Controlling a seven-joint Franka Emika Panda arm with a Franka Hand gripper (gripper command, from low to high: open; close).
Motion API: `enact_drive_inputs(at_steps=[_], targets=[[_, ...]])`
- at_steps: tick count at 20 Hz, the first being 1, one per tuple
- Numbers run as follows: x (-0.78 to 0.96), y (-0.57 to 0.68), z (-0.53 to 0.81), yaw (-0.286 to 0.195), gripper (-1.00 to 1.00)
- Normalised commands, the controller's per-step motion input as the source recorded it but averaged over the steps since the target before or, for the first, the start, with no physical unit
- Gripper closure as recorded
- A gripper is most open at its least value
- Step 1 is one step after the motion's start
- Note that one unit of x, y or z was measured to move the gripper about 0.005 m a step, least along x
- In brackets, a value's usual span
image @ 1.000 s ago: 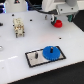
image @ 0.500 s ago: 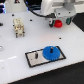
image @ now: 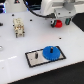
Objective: Insert the blue gear onto the right peg, followed by the red gear
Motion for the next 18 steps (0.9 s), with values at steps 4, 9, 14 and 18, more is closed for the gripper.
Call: enact_drive_inputs(at_steps=[4, 9, 14, 18], targets=[[-0.26, -0.02, -0.01, 0.0, 1.0], [0.12, 0.01, 0.43, 0.0, 1.0], [0.38, -0.17, 0.59, 0.0, 1.0], [0.46, -0.31, 0.52, 0.0, 1.0]])
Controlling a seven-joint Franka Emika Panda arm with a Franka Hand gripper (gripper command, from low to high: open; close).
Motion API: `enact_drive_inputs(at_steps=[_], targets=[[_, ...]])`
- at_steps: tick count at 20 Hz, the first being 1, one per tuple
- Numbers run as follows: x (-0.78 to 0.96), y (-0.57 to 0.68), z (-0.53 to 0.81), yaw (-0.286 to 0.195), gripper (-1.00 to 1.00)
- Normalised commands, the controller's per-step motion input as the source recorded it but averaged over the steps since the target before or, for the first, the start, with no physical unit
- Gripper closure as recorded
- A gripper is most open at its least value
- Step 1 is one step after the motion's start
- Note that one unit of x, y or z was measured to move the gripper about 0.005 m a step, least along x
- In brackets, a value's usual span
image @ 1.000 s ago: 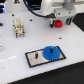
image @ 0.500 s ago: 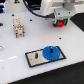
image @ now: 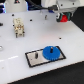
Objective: Insert the blue gear onto the right peg, followed by the red gear
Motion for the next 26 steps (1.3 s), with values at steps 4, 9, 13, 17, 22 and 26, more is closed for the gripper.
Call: enact_drive_inputs(at_steps=[4, 9, 13, 17, 22, 26], targets=[[0.63, -0.41, 0.53, 0.0, 1.0], [0.72, -0.37, 0.53, 0.0, 1.0], [0.76, -0.32, 0.48, 0.0, 1.0], [0.81, -0.21, 0.41, 0.0, 1.0], [0.84, -0.17, 0.36, 0.0, 1.0], [0.83, -0.16, 0.31, 0.0, 1.0]])
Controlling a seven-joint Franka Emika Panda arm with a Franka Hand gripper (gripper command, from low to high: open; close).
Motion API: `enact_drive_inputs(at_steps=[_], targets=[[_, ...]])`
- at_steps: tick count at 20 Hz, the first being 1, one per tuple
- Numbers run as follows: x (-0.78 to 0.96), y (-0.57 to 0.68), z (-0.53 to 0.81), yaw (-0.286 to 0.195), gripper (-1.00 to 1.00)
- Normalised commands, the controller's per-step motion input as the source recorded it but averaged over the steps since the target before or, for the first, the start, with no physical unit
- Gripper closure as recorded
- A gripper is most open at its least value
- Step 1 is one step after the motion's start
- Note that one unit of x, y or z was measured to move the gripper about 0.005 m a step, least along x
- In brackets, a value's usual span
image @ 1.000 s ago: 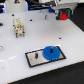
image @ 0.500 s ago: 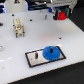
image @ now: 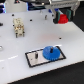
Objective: Insert the blue gear onto the right peg, followed by the red gear
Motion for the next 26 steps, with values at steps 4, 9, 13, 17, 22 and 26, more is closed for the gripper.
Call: enact_drive_inputs(at_steps=[4, 9, 13, 17, 22, 26], targets=[[0.81, -0.22, 0.25, 0.0, 1.0], [0.78, -0.22, 0.18, 0.0, 1.0], [0.74, -0.24, 0.1, 0.0, 1.0], [0.68, -0.24, 0.06, 0.0, 1.0], [0.55, -0.21, 0.02, 0.0, 1.0], [0.37, -0.18, -0.04, 0.0, 1.0]])
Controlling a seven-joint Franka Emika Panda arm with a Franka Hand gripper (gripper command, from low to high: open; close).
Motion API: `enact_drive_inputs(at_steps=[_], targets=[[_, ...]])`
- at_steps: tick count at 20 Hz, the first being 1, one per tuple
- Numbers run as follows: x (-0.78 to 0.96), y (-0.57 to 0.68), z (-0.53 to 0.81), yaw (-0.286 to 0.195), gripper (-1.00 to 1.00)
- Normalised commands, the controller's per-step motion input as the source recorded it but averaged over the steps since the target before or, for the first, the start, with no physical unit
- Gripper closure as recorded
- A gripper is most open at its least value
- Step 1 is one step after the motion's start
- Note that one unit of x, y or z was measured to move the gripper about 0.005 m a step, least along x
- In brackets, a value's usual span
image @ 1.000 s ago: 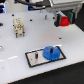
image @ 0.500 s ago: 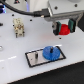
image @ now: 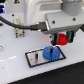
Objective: Insert the blue gear onto the right peg, followed by the red gear
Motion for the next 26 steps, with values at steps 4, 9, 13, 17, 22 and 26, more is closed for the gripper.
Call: enact_drive_inputs(at_steps=[4, 9, 13, 17, 22, 26], targets=[[0.24, -0.07, -0.06, 0.0, 1.0], [0.08, -0.08, -0.12, 0.0, 1.0], [0.08, -0.15, -0.12, 0.0, 1.0], [0.14, -0.14, 0.03, 0.0, 1.0], [0.2, -0.25, 0.49, 0.0, 1.0], [0.13, -0.09, 0.14, 0.0, 1.0]])
